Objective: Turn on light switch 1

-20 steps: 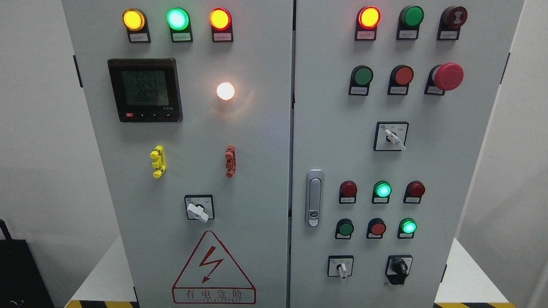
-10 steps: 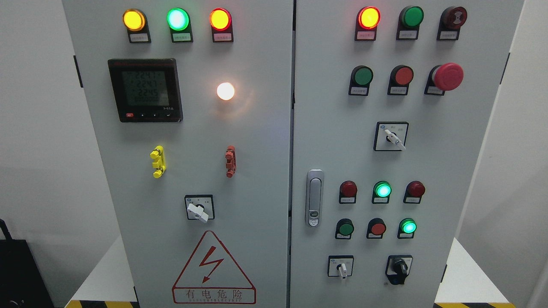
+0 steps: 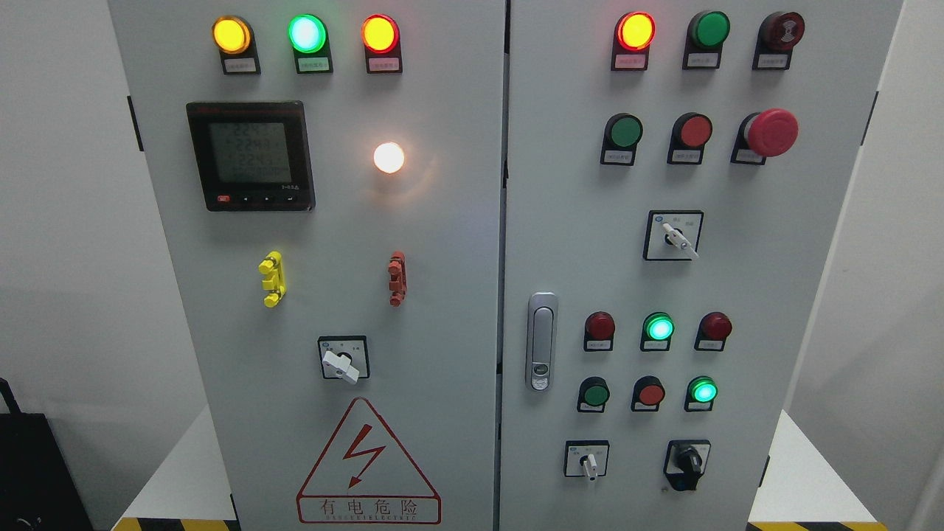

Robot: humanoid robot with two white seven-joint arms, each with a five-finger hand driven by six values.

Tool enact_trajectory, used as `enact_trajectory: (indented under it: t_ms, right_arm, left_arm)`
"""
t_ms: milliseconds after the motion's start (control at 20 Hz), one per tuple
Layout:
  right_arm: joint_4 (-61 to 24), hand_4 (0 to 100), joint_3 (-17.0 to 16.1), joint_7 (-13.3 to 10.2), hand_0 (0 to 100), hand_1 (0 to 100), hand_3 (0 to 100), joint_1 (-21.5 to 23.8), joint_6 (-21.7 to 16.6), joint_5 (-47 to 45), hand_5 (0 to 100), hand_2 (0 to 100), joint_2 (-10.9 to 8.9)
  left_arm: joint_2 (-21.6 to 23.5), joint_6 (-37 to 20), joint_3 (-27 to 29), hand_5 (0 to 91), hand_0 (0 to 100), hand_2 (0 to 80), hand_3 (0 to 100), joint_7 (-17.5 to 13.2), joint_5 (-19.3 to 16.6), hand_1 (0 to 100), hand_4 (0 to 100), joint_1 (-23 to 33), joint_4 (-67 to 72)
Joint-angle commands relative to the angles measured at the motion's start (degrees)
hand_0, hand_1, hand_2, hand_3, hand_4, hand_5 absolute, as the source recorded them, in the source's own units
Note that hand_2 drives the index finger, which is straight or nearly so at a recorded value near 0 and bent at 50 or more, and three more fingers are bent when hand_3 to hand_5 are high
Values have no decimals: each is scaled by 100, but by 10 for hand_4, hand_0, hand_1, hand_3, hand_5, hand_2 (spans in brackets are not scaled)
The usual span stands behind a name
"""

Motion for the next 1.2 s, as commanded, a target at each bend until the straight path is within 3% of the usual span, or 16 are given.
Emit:
enact_trajectory:
  t_ms: [0,150,350,1150]
  right_arm:
    - [0,0,1,4,0,0,0,0,-6,0,0,0,1]
    - [0,0,1,4,0,0,0,0,-6,0,0,0,1]
    - [0,0,1,4,0,0,0,0,-6,0,0,0,1]
    - [0,0,1,4,0,0,0,0,-6,0,0,0,1]
  left_arm:
    - [12,451,-28,0,407,0,24,28,-149,324,95,-202,1800]
    - [38,460,-186,0,427,0,0,37,-158,218,0,-378,2080]
    - [21,451,-239,0,444,0,0,37,-167,146,0,-475,2231]
    - [3,416,-459,0,439,0,0,45,-167,100,0,-475,2266]
